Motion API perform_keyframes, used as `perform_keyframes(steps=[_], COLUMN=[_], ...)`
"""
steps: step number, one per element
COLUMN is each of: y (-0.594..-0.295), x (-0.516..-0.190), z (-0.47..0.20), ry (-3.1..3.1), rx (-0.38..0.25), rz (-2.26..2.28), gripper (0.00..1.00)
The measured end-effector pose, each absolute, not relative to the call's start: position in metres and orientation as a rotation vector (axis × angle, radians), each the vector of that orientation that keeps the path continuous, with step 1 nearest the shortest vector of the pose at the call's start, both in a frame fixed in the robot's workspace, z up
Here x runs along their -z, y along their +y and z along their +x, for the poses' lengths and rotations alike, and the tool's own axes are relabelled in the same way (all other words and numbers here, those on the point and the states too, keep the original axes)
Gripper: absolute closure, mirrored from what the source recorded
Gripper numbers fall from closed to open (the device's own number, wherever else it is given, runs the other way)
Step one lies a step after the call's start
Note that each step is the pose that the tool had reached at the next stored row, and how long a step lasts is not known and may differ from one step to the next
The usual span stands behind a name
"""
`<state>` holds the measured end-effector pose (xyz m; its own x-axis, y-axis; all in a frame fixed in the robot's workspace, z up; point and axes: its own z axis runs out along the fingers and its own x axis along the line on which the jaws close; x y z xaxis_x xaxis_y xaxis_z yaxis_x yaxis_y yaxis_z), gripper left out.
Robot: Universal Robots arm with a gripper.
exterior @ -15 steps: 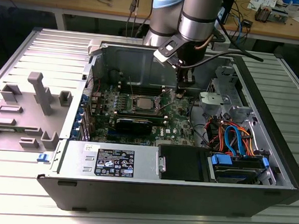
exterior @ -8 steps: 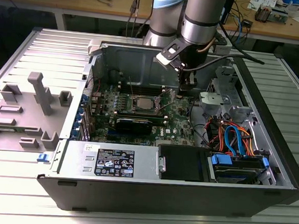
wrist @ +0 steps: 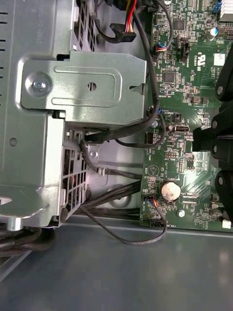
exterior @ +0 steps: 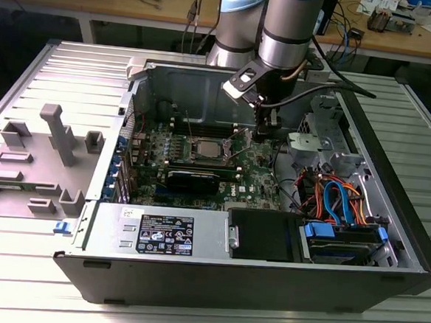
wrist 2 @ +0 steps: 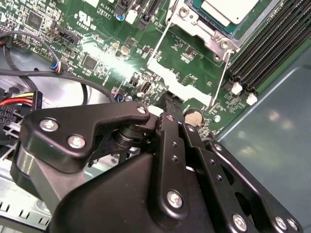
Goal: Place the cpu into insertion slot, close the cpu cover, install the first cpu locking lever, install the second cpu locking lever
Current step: 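Close the cpu cover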
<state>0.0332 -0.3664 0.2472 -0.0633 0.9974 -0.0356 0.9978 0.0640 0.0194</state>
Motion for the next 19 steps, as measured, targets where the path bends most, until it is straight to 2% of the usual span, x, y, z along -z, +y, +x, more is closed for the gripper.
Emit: perform_keyframes(steps=[19], y=[-0.3664], x=[-0.247], z=[0.0258], ry=[2.263], rx=[0.016], rz=[2.123], gripper=[0.89])
